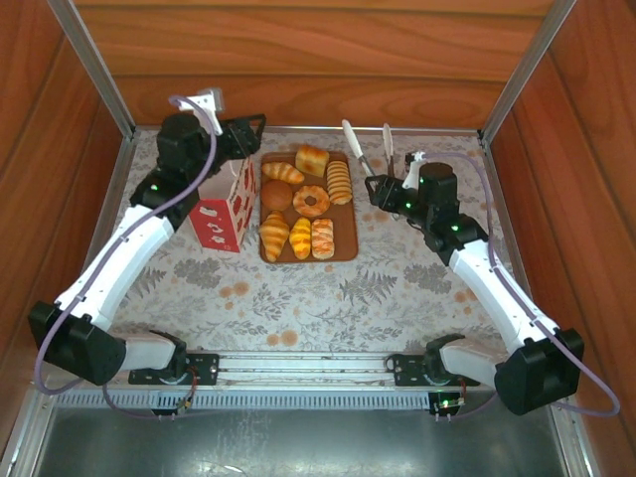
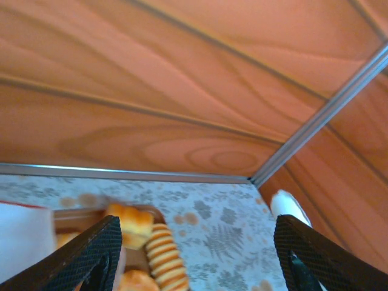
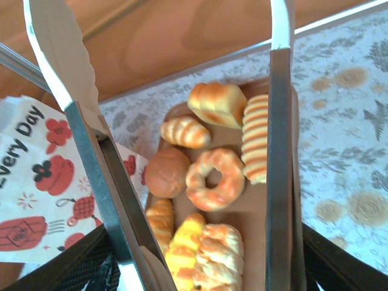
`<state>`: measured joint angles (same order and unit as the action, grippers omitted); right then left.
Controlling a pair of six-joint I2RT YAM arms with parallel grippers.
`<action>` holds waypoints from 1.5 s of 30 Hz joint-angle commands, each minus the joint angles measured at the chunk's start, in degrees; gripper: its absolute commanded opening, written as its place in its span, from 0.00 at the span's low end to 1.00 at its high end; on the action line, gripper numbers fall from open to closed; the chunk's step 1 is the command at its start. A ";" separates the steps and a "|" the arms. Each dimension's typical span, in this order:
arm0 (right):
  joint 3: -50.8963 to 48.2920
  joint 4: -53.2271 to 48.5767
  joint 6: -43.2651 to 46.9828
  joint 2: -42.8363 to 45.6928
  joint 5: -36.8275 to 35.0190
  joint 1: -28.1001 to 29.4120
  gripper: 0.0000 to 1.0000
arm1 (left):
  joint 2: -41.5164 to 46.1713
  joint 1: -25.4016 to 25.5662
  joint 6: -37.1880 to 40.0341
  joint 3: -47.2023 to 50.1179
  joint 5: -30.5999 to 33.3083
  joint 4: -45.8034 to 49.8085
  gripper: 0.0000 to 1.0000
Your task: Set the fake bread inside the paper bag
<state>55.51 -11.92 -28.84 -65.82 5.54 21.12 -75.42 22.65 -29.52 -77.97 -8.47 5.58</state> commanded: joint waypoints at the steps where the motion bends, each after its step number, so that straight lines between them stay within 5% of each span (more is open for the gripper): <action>1: 0.16 -2.69 3.38 0.83 -1.84 -0.56 0.67 | -1.03 -1.65 5.35 -7.02 -2.03 13.54 0.73; 13: 0.04 -3.79 3.13 0.26 -0.74 -0.56 0.66 | 0.14 -21.71 0.07 -12.74 -17.22 24.91 0.77; 28: -0.35 -4.24 2.92 -0.54 -0.47 -0.56 0.66 | 2.69 -35.84 11.48 -21.79 -17.50 47.52 0.85; 45: 0.47 -4.60 2.52 -1.07 0.12 -0.56 0.66 | 0.26 -35.60 13.36 -11.39 -24.80 51.21 0.84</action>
<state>55.33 -17.32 -26.44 -67.13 4.99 20.95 -74.11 -13.89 -17.34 -90.41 -30.65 55.51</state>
